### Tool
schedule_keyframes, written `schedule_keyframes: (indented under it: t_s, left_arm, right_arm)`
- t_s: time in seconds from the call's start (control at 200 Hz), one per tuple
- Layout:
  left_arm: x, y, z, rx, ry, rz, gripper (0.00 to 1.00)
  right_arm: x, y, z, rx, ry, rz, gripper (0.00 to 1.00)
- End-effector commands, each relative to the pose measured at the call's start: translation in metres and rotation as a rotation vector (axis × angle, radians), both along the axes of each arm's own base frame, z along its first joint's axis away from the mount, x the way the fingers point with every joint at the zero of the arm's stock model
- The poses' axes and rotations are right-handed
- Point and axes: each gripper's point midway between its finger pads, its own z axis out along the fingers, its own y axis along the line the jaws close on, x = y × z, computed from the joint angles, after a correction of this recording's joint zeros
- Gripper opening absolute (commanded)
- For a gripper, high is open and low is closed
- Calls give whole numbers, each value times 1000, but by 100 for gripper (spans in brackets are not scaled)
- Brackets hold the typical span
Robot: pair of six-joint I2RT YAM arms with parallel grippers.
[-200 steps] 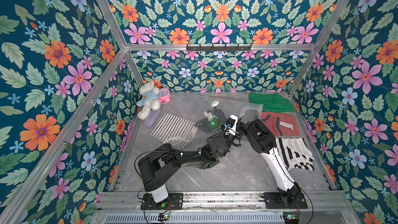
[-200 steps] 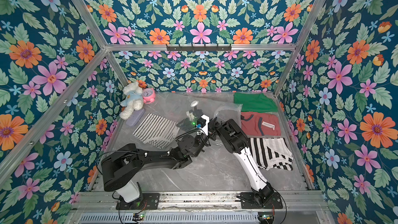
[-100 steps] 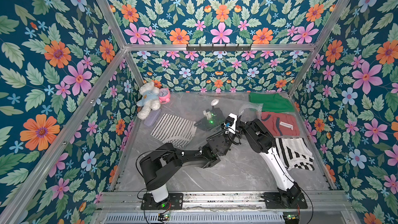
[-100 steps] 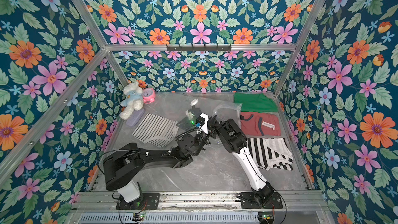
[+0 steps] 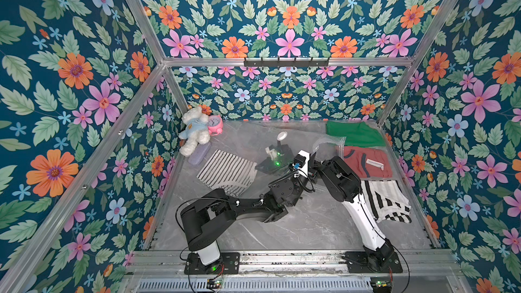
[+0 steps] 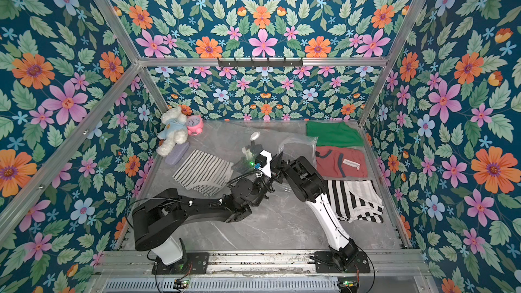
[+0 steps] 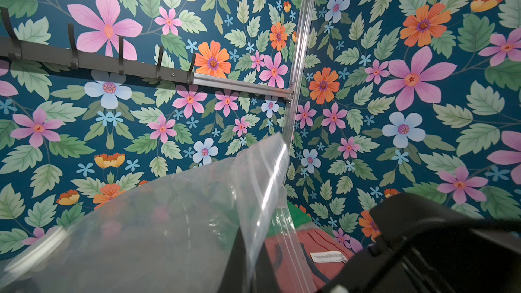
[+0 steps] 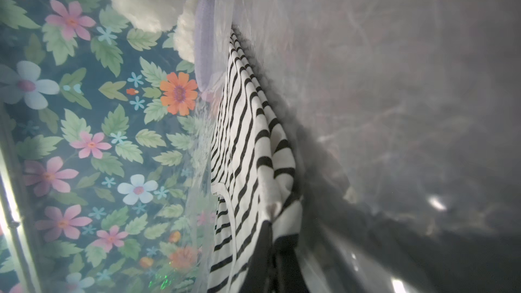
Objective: Take the tank top out of the vacuum bag
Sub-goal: Take out the tank top from the vacuum bag.
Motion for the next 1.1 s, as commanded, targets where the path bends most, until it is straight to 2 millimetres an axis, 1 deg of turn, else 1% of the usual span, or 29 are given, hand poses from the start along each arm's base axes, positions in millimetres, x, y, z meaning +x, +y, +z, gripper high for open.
schedule_keyframes:
  t_s: [0.0,0.03,0.17,0.36,0.425,0.54,0.62,0.72,0.83,0.905,1.025,1.095]
  left_arm:
    - [-7,-9,-21,115,5,-40,0]
    - [-6,-7,-22,121,3,-31,0]
    - [-3,1,-26,143,10,8,0]
    - [-1,14,-36,176,14,61,0]
    - [1,16,-38,190,20,84,0]
    - [5,22,-42,204,23,127,0]
    - [10,28,-42,199,27,169,0]
    - [13,27,-43,220,25,194,0]
    - [17,30,-47,238,33,229,0]
    - [18,29,-45,232,31,229,0]
    - [19,28,-44,233,37,235,0]
    - [20,30,-45,232,38,242,0]
  right_arm:
    - [3,-9,3,-19,-28,-26,0]
    - [5,-14,3,-20,-31,-40,0]
    - [14,-34,17,3,-48,-94,0]
    - [25,-62,27,8,-54,-151,0]
    - [25,-69,28,10,-49,-161,0]
    - [20,-74,26,-4,-38,-159,0]
    - [16,-74,25,9,-18,-155,0]
    - [12,-74,25,8,-5,-147,0]
    - [11,-76,36,15,-22,-146,0]
    - [9,-78,42,17,-14,-146,0]
    - [4,-82,58,39,-30,-149,0]
    - [4,-86,58,28,-35,-153,0]
